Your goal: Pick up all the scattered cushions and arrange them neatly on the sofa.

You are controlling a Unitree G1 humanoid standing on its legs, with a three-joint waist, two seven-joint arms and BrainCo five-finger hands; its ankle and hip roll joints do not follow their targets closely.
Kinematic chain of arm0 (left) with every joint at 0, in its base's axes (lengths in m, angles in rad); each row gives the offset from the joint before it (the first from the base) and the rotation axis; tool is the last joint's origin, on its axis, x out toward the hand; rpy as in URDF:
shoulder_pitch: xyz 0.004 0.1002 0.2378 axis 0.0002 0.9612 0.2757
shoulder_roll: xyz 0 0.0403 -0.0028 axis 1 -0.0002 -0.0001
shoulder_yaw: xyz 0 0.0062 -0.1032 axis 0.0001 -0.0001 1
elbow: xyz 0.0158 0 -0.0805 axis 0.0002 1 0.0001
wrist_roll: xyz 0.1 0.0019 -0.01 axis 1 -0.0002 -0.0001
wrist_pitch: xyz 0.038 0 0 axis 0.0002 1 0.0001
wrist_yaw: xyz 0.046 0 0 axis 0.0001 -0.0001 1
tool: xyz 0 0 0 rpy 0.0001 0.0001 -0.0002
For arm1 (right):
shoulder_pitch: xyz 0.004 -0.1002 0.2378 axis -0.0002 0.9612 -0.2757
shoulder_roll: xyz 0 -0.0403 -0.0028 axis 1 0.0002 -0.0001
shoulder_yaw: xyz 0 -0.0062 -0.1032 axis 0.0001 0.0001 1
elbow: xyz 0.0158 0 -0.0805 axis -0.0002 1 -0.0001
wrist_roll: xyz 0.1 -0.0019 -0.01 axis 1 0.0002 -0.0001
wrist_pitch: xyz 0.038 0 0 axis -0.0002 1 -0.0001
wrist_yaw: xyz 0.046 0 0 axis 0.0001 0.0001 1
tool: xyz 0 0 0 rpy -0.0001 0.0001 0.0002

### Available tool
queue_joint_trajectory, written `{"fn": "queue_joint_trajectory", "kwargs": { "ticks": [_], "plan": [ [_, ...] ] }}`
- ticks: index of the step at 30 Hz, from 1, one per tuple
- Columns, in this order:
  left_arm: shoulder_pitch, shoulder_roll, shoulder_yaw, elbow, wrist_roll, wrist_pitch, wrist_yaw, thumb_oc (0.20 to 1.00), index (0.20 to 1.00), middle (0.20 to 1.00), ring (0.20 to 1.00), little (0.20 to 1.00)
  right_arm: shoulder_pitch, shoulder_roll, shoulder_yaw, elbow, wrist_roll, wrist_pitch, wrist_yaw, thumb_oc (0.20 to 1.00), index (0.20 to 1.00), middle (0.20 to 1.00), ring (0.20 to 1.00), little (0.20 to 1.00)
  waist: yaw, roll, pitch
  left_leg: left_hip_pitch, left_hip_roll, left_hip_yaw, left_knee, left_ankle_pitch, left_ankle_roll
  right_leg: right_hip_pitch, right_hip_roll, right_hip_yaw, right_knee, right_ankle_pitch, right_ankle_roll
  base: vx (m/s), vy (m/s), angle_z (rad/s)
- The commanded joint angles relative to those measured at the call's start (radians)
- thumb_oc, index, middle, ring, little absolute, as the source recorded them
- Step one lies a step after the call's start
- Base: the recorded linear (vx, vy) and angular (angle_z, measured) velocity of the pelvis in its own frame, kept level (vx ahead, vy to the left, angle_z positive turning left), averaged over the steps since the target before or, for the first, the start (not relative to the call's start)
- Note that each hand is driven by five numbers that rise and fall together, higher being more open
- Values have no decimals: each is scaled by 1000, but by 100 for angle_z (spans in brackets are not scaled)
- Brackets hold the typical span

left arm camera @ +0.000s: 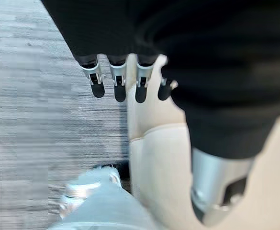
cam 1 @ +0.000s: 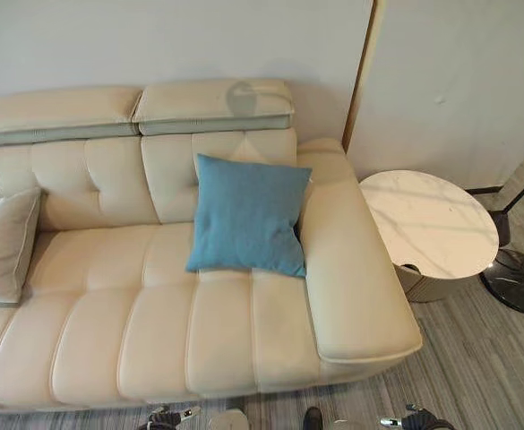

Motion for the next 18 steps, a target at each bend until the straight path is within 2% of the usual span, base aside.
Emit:
{"fn": "queue_joint_trajectory", "kwargs": {
  "ticks": [1, 2, 3, 4, 5, 7, 9, 18],
  "plan": [
    [-41, 28, 30, -4, 17, -11, -1, 1000, 1000, 1000, 1000, 1000, -55, -4, 23, 1, 1, 1, 2, 1000, 1000, 1000, 1000, 1000, -8, -9, 33, 29, -69, 33, 75, -157, 79, 56, -1, 19, -35, -50, 132, -134, -10, 10],
    [-37, 23, 34, 1, 9, -8, -5, 1000, 1000, 1000, 1000, 1000, -53, -1, 25, 8, 0, 2, 4, 1000, 1000, 1000, 1000, 1000, -9, -6, 24, 49, -76, 35, 80, -179, 85, 56, 1, 23, -44, -45, 134, -104, 56, 6],
    [-33, 15, 38, 4, -9, -5, -12, 1000, 1000, 1000, 1000, 1000, -49, 5, 21, 21, -2, 7, 6, 1000, 1000, 1000, 1000, 1000, -17, 5, 6, 119, -77, 68, 27, -211, 90, 51, 6, 16, -52, -45, 141, -60, 54, -6],
    [-32, 14, 38, 4, -9, -5, -12, 1000, 1000, 1000, 1000, 1000, -49, 5, 21, 21, -2, 7, 6, 1000, 1000, 1000, 1000, 1000, -17, 6, 7, 122, -77, 68, 24, -210, 90, 53, 6, 16, -52, -45, 141, -56, 71, -5],
    [-32, 8, 34, 10, -10, 1, -18, 1000, 1000, 1000, 1000, 1000, -46, 9, 19, 24, -1, 11, 7, 1000, 1000, 1000, 1000, 1000, -26, 17, -8, 158, -71, 77, -50, -180, 83, 49, 14, 7, -58, -43, 144, -28, 54, 27],
    [-27, 0, 26, 26, 1, 5, -19, 1000, 1000, 1000, 1000, 1000, -40, 12, 20, 33, -5, 15, 4, 1000, 1000, 1000, 1000, 1000, -36, 32, -27, 193, -70, 63, -165, -156, 76, 47, 26, -8, -62, -47, 145, -77, 82, 51],
    [-29, -8, 11, 46, 24, 11, -17, 1000, 1000, 1000, 1000, 1000, -44, 16, 18, 50, -6, 17, 3, 1000, 1000, 1000, 1000, 1000, -42, 34, -43, 185, -70, 54, -165, -174, 69, 47, 22, -22, -73, -34, 149, -99, 98, 26],
    [-22, -6, 13, 55, 44, 18, -21, 1000, 1000, 1000, 1000, 1000, -39, 21, 21, 62, -15, 19, 7, 1000, 1000, 1000, 1000, 1000, -27, 24, -52, 215, -73, 67, -165, -179, 78, 93, 14, -17, -109, -13, 162, -22, 56, 2]
  ]
}}
